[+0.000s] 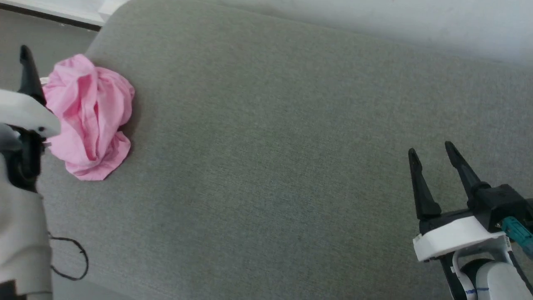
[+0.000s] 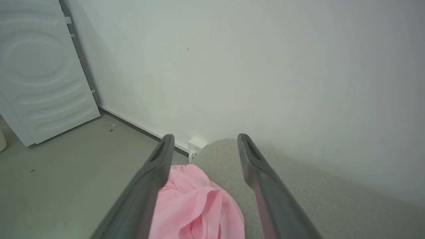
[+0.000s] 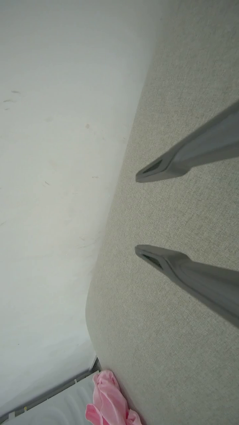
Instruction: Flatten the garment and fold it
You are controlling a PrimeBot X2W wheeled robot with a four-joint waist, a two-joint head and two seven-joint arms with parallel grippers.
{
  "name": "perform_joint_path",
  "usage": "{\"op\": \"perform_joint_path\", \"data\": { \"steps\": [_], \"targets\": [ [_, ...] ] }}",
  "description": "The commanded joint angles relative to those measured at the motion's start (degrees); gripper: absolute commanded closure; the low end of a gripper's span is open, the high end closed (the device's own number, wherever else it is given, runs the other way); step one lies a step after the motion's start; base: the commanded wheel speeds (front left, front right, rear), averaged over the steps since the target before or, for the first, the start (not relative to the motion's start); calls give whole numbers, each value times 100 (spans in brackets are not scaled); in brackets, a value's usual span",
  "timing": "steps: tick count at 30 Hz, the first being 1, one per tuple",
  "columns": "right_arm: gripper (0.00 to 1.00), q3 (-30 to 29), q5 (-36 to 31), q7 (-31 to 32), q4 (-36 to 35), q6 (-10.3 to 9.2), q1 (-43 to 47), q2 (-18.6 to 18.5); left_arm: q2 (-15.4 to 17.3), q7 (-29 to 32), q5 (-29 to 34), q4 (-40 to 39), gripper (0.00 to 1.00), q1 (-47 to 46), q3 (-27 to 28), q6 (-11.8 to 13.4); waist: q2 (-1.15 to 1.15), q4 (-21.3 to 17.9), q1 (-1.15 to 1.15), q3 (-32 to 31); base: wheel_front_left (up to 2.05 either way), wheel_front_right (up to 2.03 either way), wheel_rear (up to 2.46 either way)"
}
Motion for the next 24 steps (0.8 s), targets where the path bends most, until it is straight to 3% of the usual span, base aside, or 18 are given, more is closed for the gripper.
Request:
{"op": "perform_joint_path", "data": {
  "steps": [1, 14, 21, 22, 23, 24],
  "targets": [
    [0, 4, -66, 22, -58, -4, -117, 10, 104, 200, -100, 266, 0, -218, 38, -61, 0, -267, -2, 373, 0, 0, 0],
    [0, 146, -139, 106, -298, -4, -465, -62, 753, 2660, -924, 2793, 0, -1178, 326, -83, 0, -644, -2, 1273, 0, 0, 0],
    [0, 232, -85, 88, -286, -4, -547, -92, 786, 3401, -968, 3292, 0, -1159, 223, -36, 0, -798, -2, 1356, 0, 0, 0],
    [0, 245, -76, 86, -279, -4, -560, -92, 811, 3501, -929, 3343, 31, -1152, 167, -34, 0, -818, -2, 1360, 0, 0, 0],
    [0, 258, -71, 82, -272, -4, -573, -92, 843, 3541, -882, 3366, 81, -1142, 111, -37, 0, -834, -2, 1361, 0, 0, 0],
    [0, 274, -66, 77, -262, -4, -585, -92, 869, 3567, -863, 3391, 100, -1133, 86, -38, 0, -852, -2, 1358, 0, 0, 0]
  ]
}}
